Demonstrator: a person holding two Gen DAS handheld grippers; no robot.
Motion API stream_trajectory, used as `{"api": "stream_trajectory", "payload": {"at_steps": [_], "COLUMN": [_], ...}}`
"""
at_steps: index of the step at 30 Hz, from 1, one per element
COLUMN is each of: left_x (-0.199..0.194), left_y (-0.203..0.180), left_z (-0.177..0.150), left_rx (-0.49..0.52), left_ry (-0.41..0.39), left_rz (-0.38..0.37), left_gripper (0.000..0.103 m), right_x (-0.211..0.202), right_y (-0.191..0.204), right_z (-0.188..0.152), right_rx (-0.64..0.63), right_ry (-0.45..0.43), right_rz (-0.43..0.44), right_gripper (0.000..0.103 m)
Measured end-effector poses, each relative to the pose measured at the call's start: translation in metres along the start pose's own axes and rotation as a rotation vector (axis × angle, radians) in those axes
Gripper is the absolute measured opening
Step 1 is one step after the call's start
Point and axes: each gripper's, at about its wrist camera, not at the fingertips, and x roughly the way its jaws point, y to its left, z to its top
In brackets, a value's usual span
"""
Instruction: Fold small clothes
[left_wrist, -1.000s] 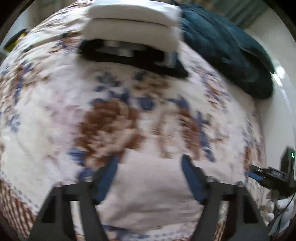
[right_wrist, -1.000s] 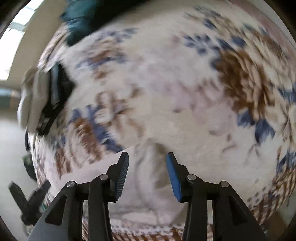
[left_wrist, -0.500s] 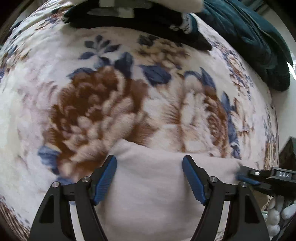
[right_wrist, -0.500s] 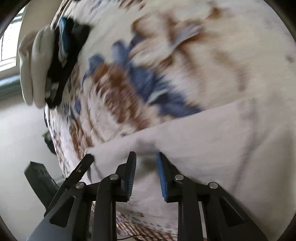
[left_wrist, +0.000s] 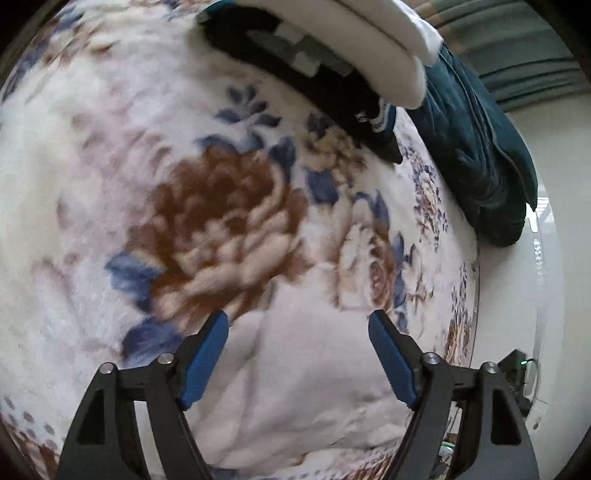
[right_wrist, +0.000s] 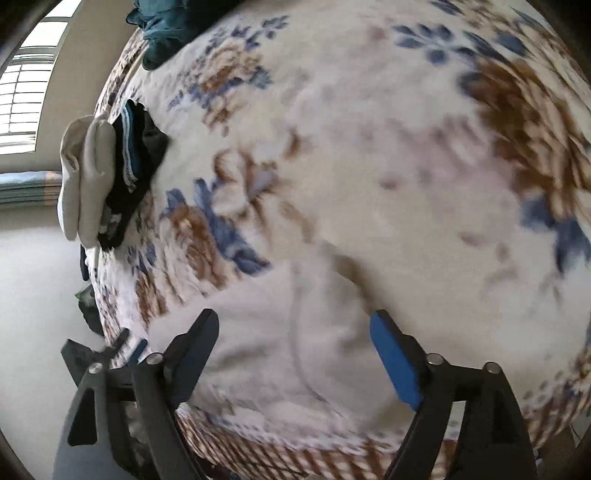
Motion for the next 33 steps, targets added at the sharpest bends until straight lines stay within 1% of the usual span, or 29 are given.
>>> {"api": "stream_trajectory", "payload": {"at_steps": [1, 3, 5, 6, 7, 9, 13, 15, 16, 18, 19, 20, 21, 23, 27, 30, 33], "left_x": [0.004, 0.016, 0.028, 0.030, 0.033, 0.041, 0.057, 0.067, 0.069, 0.067, 0.066, 0.065, 0.065, 0.062, 0.048, 0.028, -0.005], "left_y": [0.010, 0.026, 0.039, 0.040, 0.040, 0.033, 0.015, 0.008, 0.006, 0.012, 0.013, 0.014, 0.016, 0.014, -0.002, -0.023, -0.037], "left_z": [-0.005, -0.011, -0.017, -0.019, -0.020, -0.022, -0.024, -0.023, -0.022, -0.021, -0.021, -0.020, -0.020, -0.021, -0.021, -0.020, -0.010], "left_rx": [0.003, -0.034, -0.083, -0.087, -0.086, -0.070, -0.030, -0.020, -0.024, -0.057, -0.073, -0.079, -0.089, -0.092, -0.059, -0.023, -0.014], "left_ry": [0.009, 0.051, 0.075, 0.082, 0.090, 0.118, 0.180, 0.183, 0.168, 0.131, 0.107, 0.089, 0.086, 0.070, 0.036, 0.008, -0.036], "left_rz": [-0.032, -0.058, -0.124, -0.142, -0.160, -0.189, -0.235, -0.236, -0.242, -0.284, -0.306, -0.320, -0.329, -0.332, -0.288, -0.281, -0.290], "left_gripper": [0.077, 0.077, 0.077, 0.077, 0.077, 0.077, 0.078, 0.078, 0.077, 0.077, 0.069, 0.046, 0.038, 0.033, 0.030, 0.029, 0.028], "right_x": [0.011, 0.028, 0.051, 0.060, 0.066, 0.074, 0.077, 0.079, 0.079, 0.079, 0.079, 0.079, 0.079, 0.079, 0.072, 0.057, 0.032], "right_y": [-0.013, -0.031, -0.042, -0.044, -0.046, -0.046, -0.046, -0.044, -0.043, -0.042, -0.042, -0.044, -0.045, -0.044, -0.032, -0.020, 0.004], "right_z": [-0.005, -0.011, -0.015, -0.016, -0.016, -0.014, -0.010, -0.008, -0.008, -0.007, -0.006, -0.005, -0.004, -0.002, -0.004, -0.006, -0.006], "right_rx": [0.008, 0.025, 0.036, 0.037, 0.029, 0.022, 0.023, 0.023, 0.023, 0.030, 0.041, 0.048, 0.056, 0.071, 0.056, 0.042, 0.008], "right_ry": [0.046, 0.099, 0.149, 0.164, 0.166, 0.158, 0.130, 0.119, 0.117, 0.101, 0.093, 0.089, 0.085, 0.072, 0.045, 0.026, 0.002], "right_rz": [0.046, 0.117, 0.159, 0.177, 0.186, 0.214, 0.277, 0.297, 0.301, 0.329, 0.332, 0.334, 0.341, 0.365, 0.358, 0.350, 0.356], "right_gripper": [0.087, 0.088, 0.088, 0.088, 0.088, 0.093, 0.093, 0.093, 0.093, 0.087, 0.073, 0.052, 0.044, 0.032, 0.027, 0.025, 0.024]}}
